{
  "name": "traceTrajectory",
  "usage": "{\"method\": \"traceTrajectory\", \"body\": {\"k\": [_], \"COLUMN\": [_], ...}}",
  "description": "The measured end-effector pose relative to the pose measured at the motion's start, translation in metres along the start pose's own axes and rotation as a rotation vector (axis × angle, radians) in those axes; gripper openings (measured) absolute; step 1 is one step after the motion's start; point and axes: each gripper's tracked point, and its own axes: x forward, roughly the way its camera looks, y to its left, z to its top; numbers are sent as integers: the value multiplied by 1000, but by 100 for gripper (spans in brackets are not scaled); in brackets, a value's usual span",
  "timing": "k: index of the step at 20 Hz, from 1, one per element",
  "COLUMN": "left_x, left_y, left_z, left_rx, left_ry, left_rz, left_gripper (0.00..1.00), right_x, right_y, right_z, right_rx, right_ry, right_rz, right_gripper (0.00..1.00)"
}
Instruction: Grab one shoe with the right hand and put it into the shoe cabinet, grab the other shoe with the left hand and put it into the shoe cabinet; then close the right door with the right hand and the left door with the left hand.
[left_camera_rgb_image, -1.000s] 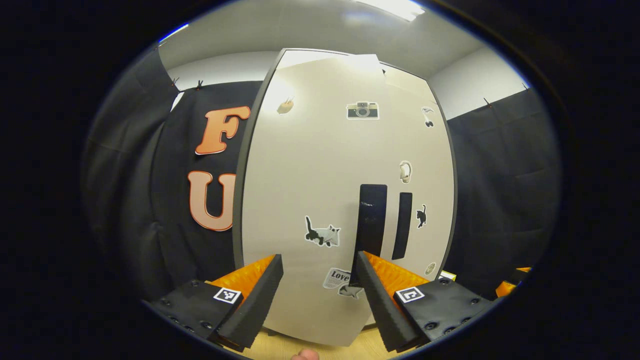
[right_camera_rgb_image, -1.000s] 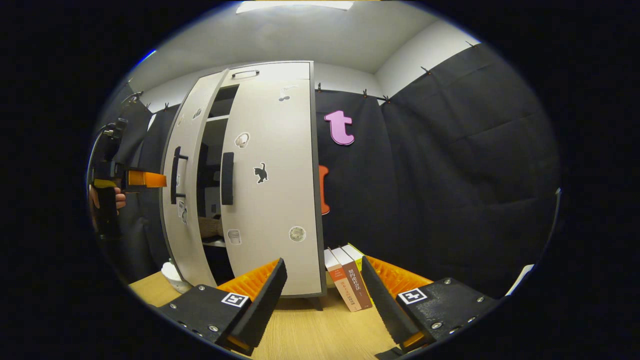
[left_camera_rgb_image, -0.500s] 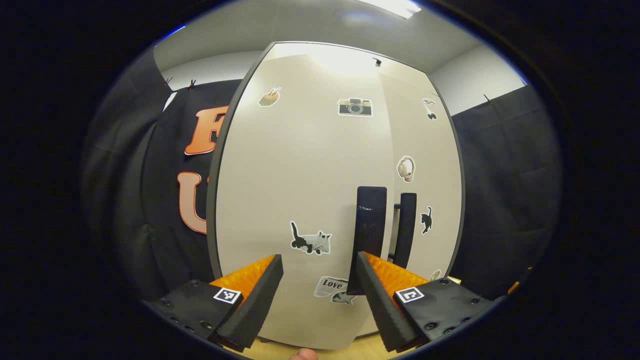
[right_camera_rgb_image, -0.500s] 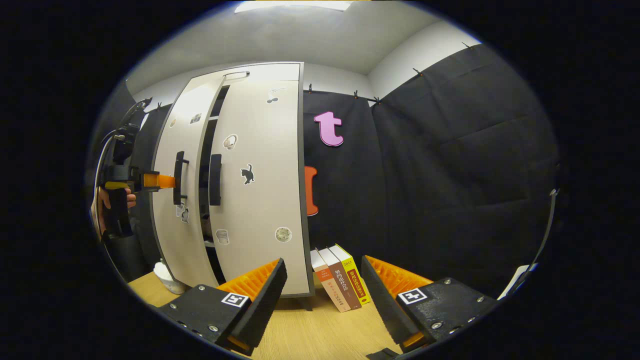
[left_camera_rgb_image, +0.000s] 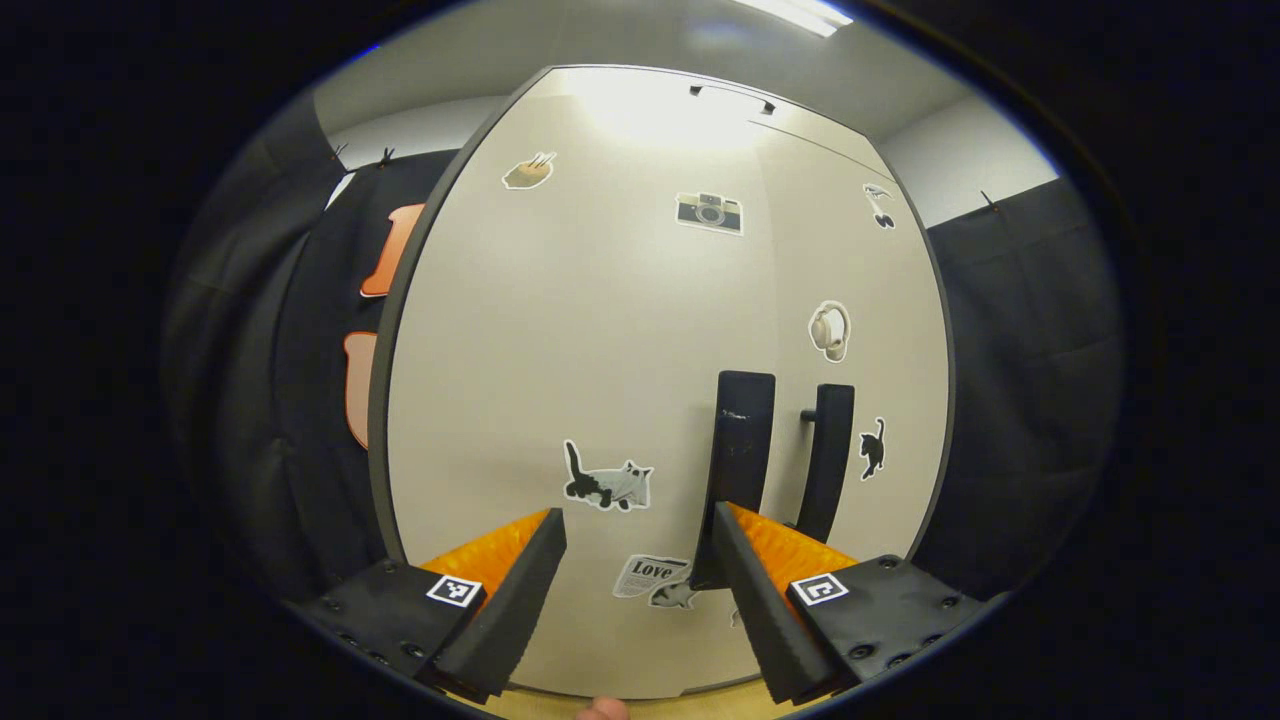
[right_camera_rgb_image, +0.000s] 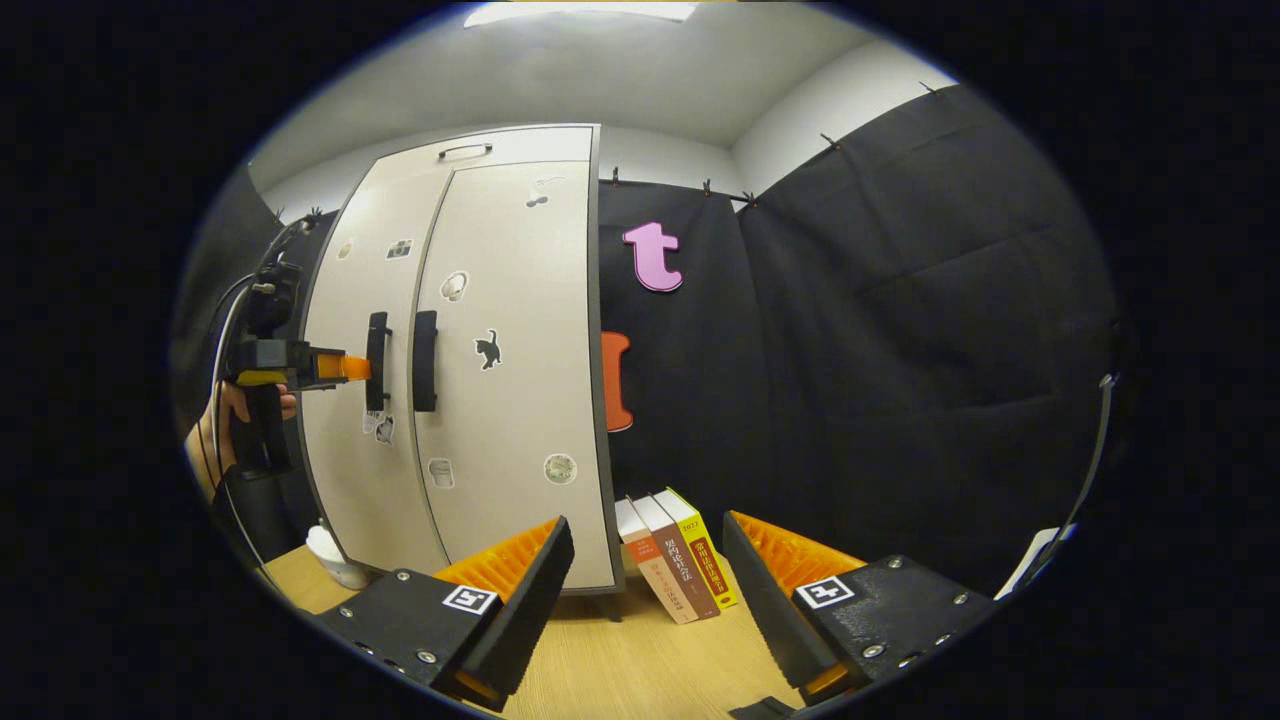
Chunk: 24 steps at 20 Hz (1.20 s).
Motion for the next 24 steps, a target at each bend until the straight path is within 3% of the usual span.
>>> {"method": "traceTrajectory", "body": {"k": [8,12,13,15,20,21,22,24], "left_x": [-15,-67,-81,-112,-172,-181,-189,-204], "left_y": [4,15,18,23,33,35,36,37], "left_z": [7,22,23,23,5,0,-6,-18], "left_rx": [-35,-4,-4,0,2,2,6,12], "left_ry": [-16,-42,-48,-61,-50,-47,-40,-29], "left_rz": [8,17,21,29,63,73,79,89], "left_gripper": [99,96,96,96,96,96,96,96], "right_x": [-1,1,2,3,6,6,6,6], "right_y": [5,20,25,36,53,56,59,64], "right_z": [-1,0,1,3,4,4,4,3], "right_rx": [-4,-7,-5,5,1,6,8,5], "right_ry": [1,-2,-6,-11,-18,-19,-19,-20], "right_rz": [28,66,76,103,145,152,160,170], "right_gripper": [93,93,97,93,93,97,93,93]}}
